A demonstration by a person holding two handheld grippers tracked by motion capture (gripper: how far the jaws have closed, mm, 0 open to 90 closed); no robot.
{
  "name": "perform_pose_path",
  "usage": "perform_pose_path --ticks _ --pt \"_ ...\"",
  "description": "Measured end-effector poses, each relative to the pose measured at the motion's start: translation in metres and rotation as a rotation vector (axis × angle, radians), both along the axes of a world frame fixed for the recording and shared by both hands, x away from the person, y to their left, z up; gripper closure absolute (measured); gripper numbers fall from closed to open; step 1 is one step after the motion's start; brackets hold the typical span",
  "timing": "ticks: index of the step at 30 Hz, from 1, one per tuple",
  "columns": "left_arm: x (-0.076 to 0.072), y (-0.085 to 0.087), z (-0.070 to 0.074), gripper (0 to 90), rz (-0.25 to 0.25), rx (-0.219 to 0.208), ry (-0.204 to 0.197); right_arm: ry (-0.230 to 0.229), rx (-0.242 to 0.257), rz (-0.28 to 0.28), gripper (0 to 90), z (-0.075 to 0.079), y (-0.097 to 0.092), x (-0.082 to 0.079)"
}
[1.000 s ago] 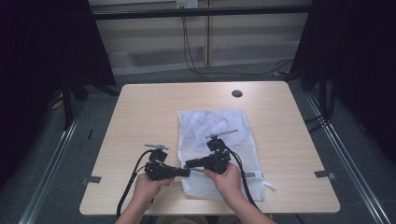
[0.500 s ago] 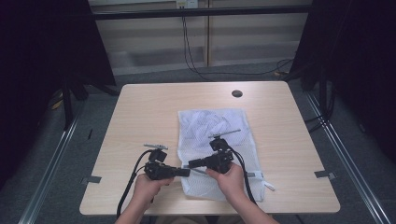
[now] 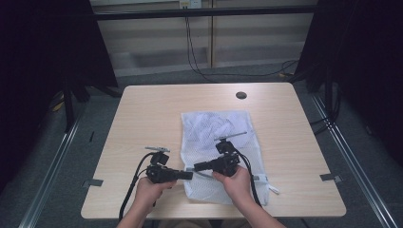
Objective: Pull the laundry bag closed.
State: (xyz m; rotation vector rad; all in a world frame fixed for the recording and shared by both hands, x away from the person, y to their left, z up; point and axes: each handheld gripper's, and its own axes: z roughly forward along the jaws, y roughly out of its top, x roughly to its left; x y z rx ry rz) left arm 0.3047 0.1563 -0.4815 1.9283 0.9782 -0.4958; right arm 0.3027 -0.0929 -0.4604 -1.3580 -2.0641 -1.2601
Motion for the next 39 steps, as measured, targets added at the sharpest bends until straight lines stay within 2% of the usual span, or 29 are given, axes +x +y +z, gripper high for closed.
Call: perform_pose_path --ticks 12,14,16,23,35,39 --pt "0.000 0.000 0.001 87.5 0.003 -0.008 0.006 0.005 0.005 0.006 87.0 0.000 -0.002 0.000" --pt "0.001 0.002 0.001 87.5 0.006 -0.004 -0.005 -0.006 -0.014 0.000 87.0 0.000 -0.004 0.001" --pt "0.001 0.003 0.002 87.5 0.011 -0.007 -0.009 0.009 0.000 -0.008 87.0 -0.002 -0.008 0.002" --pt "0.001 0.002 0.001 87.5 0.009 -0.013 0.002 0.014 -0.003 -0.001 87.0 -0.002 -0.012 0.001" --pt "0.001 0.003 0.001 87.5 0.009 -0.010 -0.007 0.013 -0.007 0.000 87.0 -0.002 -0.014 0.001" --pt "0.002 0.004 0.002 87.5 0.015 -0.021 -0.005 0.017 -0.002 -0.008 87.0 -0.003 -0.019 0.002"
